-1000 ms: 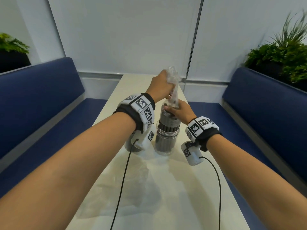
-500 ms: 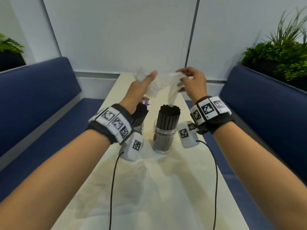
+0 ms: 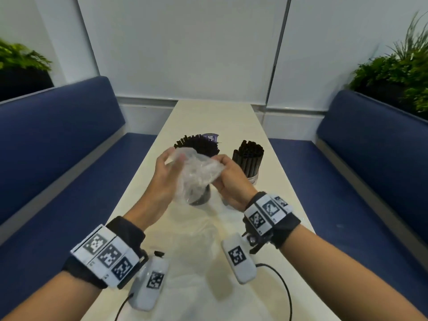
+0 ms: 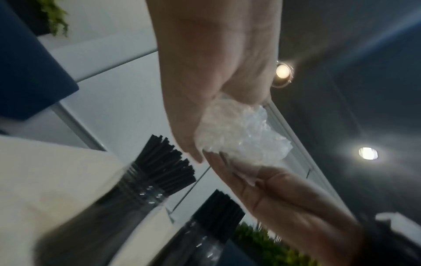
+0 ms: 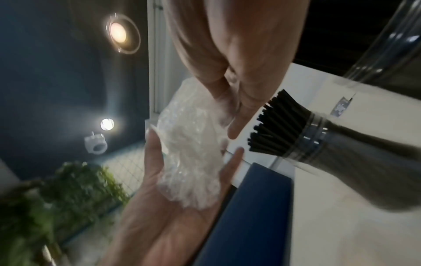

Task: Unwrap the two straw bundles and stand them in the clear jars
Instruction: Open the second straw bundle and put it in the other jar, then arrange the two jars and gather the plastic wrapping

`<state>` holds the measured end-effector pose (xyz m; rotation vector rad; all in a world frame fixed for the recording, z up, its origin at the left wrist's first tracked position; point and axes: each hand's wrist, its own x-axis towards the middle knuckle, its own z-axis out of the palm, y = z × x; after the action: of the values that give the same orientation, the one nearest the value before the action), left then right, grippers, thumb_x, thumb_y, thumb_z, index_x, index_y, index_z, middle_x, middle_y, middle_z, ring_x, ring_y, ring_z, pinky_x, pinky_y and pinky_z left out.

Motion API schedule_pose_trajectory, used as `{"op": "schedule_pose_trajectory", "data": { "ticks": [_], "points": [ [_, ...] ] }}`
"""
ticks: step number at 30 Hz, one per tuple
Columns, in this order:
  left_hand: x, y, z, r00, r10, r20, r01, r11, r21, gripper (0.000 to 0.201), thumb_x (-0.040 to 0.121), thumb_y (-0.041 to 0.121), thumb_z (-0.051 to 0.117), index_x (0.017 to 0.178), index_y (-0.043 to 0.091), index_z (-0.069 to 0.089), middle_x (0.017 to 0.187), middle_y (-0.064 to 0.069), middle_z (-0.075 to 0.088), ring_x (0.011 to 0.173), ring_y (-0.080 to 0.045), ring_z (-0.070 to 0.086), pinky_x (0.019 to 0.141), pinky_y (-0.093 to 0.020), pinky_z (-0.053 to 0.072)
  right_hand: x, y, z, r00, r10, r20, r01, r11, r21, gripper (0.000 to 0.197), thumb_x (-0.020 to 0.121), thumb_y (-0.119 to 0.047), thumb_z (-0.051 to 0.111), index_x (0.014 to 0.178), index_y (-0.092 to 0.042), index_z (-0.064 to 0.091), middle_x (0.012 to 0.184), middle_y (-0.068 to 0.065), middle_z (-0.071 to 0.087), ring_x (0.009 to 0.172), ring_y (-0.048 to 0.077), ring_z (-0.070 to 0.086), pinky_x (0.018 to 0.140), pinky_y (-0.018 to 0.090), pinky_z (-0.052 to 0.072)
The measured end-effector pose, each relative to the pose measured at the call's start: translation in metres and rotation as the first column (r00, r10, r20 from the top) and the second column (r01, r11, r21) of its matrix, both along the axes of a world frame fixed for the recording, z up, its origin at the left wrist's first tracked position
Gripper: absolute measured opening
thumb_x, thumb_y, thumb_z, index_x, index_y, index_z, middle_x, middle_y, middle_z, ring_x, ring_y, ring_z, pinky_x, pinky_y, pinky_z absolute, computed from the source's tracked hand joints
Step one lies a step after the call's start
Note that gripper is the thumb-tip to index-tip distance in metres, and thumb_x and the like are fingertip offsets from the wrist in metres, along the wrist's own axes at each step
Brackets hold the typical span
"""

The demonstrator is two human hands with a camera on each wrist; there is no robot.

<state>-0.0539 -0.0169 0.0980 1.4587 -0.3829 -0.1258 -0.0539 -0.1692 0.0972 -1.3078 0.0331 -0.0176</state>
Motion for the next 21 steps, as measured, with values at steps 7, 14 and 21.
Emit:
{"op": "schedule_pose_trajectory", "data": {
  "ticks": [7, 14, 21],
  "points": [
    [-0.016, 0.038, -0.087, 0.925, 0.022, 0.38, -0.257, 0.774, 0.579, 0.042, 0.084, -0.002, 0.056, 0.092, 0.038, 0.046, 0.099, 0.021, 0.054, 0.096, 0.017, 0.048, 0.083, -0.006, 0.037, -0.021, -0.012, -0.051, 0.907, 0.403, -0.12, -0.339, 0.532, -0.776, 0.038, 0.084, -0.008, 0.06, 0.121, -0.013, 0.054, 0.128, 0.005, 0.055, 0.114, 0.021, 0.05, 0.094, 0.029, 0.043],
    [-0.011, 0.032, -0.145, 0.979, -0.179, 0.102, -0.03, 0.367, 0.93, 0.116, 0.057, 0.091, -0.003, 0.138, 0.019, 0.04, 0.156, 0.003, 0.019, 0.144, -0.018, 0.014, 0.12, -0.032, 0.015, -0.015, -0.048, -0.05, 0.937, -0.178, 0.3, 0.342, 0.635, -0.693, 0.049, 0.076, -0.009, 0.067, 0.121, -0.011, 0.047, 0.12, 0.009, 0.051, 0.109, 0.02, 0.048, 0.099, 0.036, 0.043],
    [0.006, -0.004, -0.066, 0.96, -0.102, 0.261, -0.138, 0.64, 0.756, 0.073, 0.083, 0.062, 0.042, 0.143, 0.022, 0.029, 0.152, 0.003, 0.031, 0.138, -0.013, 0.03, 0.108, -0.022, 0.025, 0.007, -0.097, -0.039, 0.872, -0.419, 0.254, 0.478, 0.614, -0.628, 0.093, 0.064, -0.023, 0.081, 0.137, -0.015, 0.023, 0.141, 0.007, 0.029, 0.132, 0.022, 0.023, 0.108, 0.034, 0.024]
  ]
}}
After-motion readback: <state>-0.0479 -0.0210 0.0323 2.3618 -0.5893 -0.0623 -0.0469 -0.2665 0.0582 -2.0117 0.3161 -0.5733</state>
